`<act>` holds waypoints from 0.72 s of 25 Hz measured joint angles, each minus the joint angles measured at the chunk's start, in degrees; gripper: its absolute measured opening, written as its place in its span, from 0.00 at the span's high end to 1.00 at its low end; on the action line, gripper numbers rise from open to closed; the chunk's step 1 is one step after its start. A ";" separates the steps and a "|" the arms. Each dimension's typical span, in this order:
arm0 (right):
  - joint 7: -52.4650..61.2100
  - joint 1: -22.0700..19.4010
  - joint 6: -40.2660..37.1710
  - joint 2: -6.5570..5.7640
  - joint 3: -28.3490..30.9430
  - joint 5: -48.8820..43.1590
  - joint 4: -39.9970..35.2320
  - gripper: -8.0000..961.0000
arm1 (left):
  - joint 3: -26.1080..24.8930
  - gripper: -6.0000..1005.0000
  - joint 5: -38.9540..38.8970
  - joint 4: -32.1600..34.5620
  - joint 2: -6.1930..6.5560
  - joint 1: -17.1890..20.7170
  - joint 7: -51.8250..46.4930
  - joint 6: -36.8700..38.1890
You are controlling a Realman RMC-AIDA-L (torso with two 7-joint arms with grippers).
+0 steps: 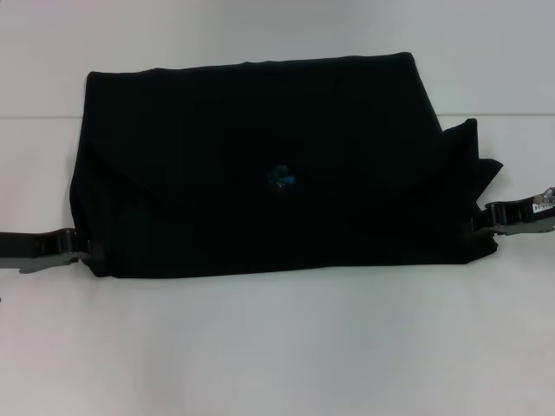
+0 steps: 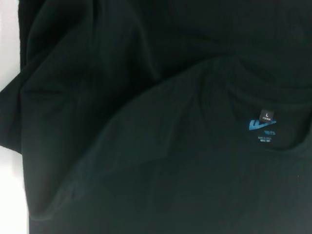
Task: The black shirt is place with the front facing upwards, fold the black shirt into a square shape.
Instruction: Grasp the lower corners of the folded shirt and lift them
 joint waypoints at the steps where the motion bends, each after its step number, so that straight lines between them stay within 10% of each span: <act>1: 0.00 0.00 0.01 0.00 0.00 0.00 0.01 0.58 | 0.00 0.94 0.00 0.00 0.02 0.00 0.01 0.01; 11: -1.25 -0.28 -4.89 -1.74 0.35 0.15 -0.69 0.85 | -0.59 0.94 -0.09 0.06 0.81 -0.16 0.13 6.11; 18: -7.08 -4.07 -24.49 -4.82 0.69 0.20 -5.81 0.90 | -0.80 0.94 0.19 0.45 2.82 0.16 1.49 24.92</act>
